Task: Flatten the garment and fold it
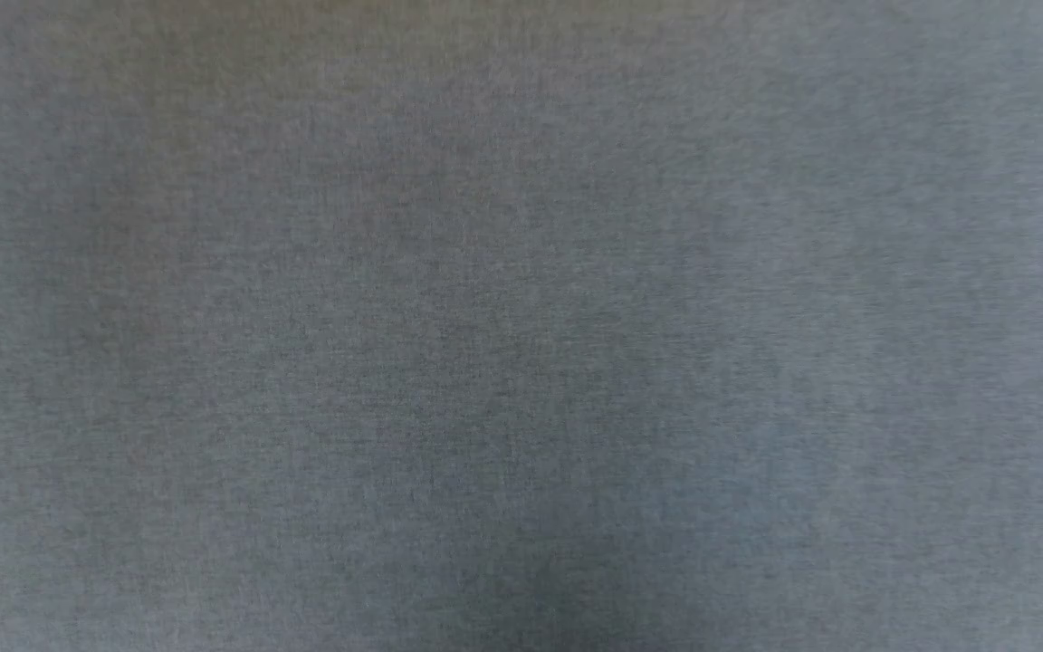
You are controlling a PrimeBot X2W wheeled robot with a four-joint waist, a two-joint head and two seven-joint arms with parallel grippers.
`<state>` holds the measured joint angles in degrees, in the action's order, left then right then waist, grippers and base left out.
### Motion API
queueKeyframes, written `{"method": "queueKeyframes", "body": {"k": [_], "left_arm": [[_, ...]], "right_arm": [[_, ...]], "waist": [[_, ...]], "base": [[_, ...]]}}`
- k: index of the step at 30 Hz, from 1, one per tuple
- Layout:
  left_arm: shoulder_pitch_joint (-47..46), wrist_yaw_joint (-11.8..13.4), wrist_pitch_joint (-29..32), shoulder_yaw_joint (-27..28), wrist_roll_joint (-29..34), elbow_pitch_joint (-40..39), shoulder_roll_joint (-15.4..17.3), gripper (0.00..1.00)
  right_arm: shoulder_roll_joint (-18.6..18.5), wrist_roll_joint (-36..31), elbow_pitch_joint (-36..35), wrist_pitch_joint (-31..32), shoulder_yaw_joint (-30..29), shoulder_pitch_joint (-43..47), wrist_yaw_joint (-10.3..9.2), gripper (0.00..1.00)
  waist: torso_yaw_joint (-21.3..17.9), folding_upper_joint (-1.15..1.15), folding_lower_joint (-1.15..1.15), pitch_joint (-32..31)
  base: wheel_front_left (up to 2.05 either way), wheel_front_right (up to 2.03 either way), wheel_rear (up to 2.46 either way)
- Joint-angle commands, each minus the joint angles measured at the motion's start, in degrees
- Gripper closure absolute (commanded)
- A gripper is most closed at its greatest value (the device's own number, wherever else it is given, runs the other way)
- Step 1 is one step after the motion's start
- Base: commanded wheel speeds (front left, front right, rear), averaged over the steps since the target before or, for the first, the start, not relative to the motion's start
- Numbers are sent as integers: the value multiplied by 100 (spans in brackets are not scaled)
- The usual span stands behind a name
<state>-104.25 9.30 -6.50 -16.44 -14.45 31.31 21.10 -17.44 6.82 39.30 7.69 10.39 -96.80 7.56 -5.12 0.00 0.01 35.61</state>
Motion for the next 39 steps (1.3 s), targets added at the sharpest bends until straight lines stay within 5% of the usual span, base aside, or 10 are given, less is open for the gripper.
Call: {"method": "queueKeyframes", "body": {"k": [1, 13, 22, 31, 39], "left_arm": [[102, 6, -102, 14, 19, 52, 33, 100], [1213, -334, -568, 4, -346, 35, 95, 100], [2745, -704, -57, 29, -863, -1351, 482, 100], [5017, -219, 1045, 473, -1477, -3967, 1108, 100], [7761, 309, 1277, 519, -1610, -5239, 1318, 100]], "right_arm": [[-59, -66, 78, -105, 58, -47, -8, 100], [-552, 446, 238, -714, 1072, 423, -8, 100], [-1613, 1851, -1283, -594, 2006, 1700, -8, 100], [-2611, 2628, -3205, -84, 1100, 3711, -8, 100], [-2280, 2609, -4147, 223, 88, 6063, -8, 100]], "waist": [[194, 0, -1, 524], [440, 0, -1, 714], [609, 0, -1, 212], [746, 0, -1, -248], [702, 0, -1, -1031]], "base": [[0, 0, 0], [0, 0, 0], [0, 0, 0], [0, 0, 0], [0, 0, 0]]}}
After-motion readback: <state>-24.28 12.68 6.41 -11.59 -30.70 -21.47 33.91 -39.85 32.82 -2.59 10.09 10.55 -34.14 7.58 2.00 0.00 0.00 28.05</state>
